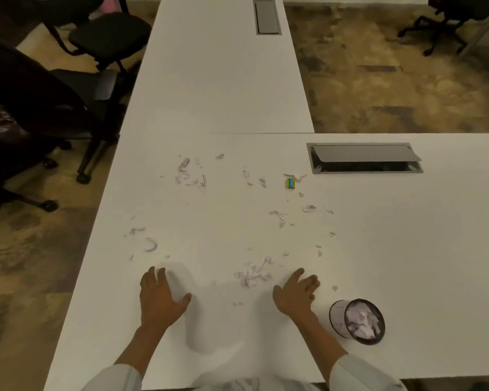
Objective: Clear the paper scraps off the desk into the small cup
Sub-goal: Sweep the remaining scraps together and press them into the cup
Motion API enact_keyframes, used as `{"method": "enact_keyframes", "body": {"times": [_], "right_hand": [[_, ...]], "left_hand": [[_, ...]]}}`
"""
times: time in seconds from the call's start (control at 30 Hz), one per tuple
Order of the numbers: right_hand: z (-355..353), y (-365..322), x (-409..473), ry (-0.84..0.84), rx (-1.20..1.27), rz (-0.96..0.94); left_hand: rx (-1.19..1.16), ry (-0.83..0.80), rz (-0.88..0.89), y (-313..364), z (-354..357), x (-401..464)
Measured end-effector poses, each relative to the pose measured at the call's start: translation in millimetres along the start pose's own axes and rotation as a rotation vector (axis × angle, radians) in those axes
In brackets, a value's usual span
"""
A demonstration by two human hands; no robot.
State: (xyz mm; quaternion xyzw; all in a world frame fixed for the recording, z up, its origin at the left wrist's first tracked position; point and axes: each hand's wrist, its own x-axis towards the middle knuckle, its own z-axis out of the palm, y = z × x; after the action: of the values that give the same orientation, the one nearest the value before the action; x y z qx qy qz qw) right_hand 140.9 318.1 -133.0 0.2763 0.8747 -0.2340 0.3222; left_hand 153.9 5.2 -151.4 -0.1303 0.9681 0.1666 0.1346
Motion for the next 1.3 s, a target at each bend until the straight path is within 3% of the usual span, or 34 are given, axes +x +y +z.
{"method": "enact_keyframes", "body": {"times": [0.13, 0.37, 0.47, 0.6, 0.77, 1.03, 1.2, 1.3], "right_hand": [[40.5, -21.2, -12.7, 0.114, -0.006, -0.166], [57.2, -55.6, -5.6, 0.106, 0.036, -0.524], [56.3, -56.2, 0.5, 0.102, -0.066, -0.642], [61.5, -53.8, -1.5, 0.072, -0.408, -0.787], [66.0, -50.1, -6.8, 0.102, -0.601, -0.814], [62.4, -47.1, -23.5, 0.213, -0.651, -0.896], [57.9, -52.0, -19.0, 0.222, -0.712, -0.885], [59.2, -59.2, -14.6, 0.186, -0.725, -0.824]], "left_hand": [[0.024, -0.029, 0.011, -13.6, -7.9, 20.1], [0.060, -0.018, 0.066, -36.8, -36.4, 65.5], [0.190, -0.076, 0.070, -44.7, -56.0, 93.6], [0.184, -0.175, -0.033, -47.2, -70.4, 126.3], [0.194, -0.363, 0.086, -40.4, -73.0, 143.8], [0.151, -0.117, 0.248, -19.2, -40.2, 93.6], [0.210, -0.086, 0.381, -24.9, -24.7, 73.5], [0.101, -0.107, 0.338, -13.3, -26.4, 62.5]]}}
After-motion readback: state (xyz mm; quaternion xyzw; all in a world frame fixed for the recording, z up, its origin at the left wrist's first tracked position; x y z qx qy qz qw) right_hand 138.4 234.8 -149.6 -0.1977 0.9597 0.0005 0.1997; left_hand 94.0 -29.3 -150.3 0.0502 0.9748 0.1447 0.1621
